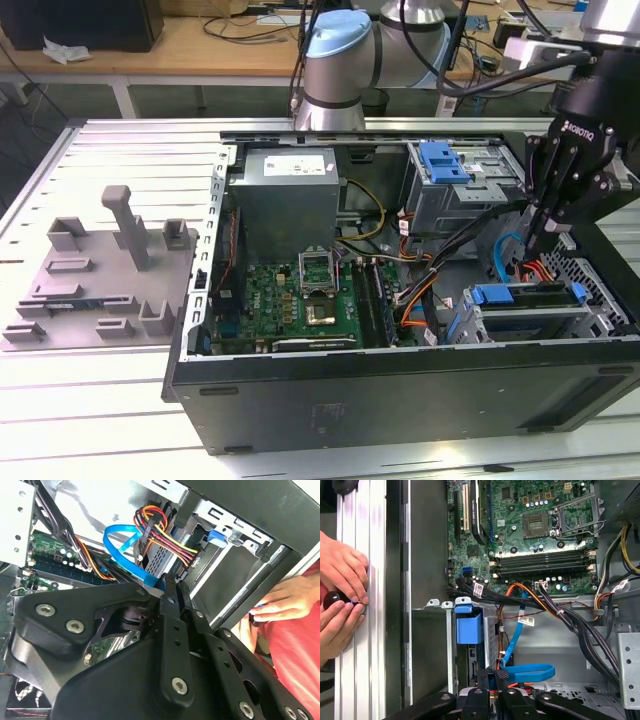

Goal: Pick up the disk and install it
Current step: 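Insert the second disk wire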

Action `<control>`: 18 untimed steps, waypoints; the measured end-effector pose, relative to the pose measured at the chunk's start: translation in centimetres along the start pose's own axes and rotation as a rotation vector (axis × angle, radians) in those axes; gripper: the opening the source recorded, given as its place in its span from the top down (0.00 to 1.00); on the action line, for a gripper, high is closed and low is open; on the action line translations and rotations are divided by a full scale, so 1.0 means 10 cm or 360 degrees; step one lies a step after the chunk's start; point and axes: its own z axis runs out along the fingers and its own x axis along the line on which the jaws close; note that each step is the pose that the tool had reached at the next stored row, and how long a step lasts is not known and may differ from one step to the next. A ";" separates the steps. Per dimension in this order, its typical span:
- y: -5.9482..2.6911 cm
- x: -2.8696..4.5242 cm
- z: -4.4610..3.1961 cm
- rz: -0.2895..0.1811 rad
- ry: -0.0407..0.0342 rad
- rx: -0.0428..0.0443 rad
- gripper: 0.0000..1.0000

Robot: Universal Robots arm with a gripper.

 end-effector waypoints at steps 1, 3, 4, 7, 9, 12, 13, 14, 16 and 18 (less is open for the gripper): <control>0.000 0.000 0.002 0.0000 -0.0005 0.0000 0.84; 0.000 -0.001 0.004 -0.0001 -0.0007 0.0000 0.84; 0.000 -0.001 0.004 -0.0001 -0.0007 0.0000 0.84; 0.001 -0.001 0.004 0.0000 -0.0007 0.0001 0.84; 0.008 0.005 0.002 0.0001 -0.0007 0.0006 0.84; 0.023 0.026 -0.012 0.0008 -0.0012 0.0030 0.84; 0.026 0.033 -0.020 0.0010 -0.0017 0.0042 0.84; 0.028 0.038 -0.026 0.0012 -0.0021 0.0048 0.84; 0.029 0.048 -0.039 0.0013 -0.0039 0.0059 0.84; 0.028 0.061 -0.039 0.0013 -0.0061 0.0062 0.84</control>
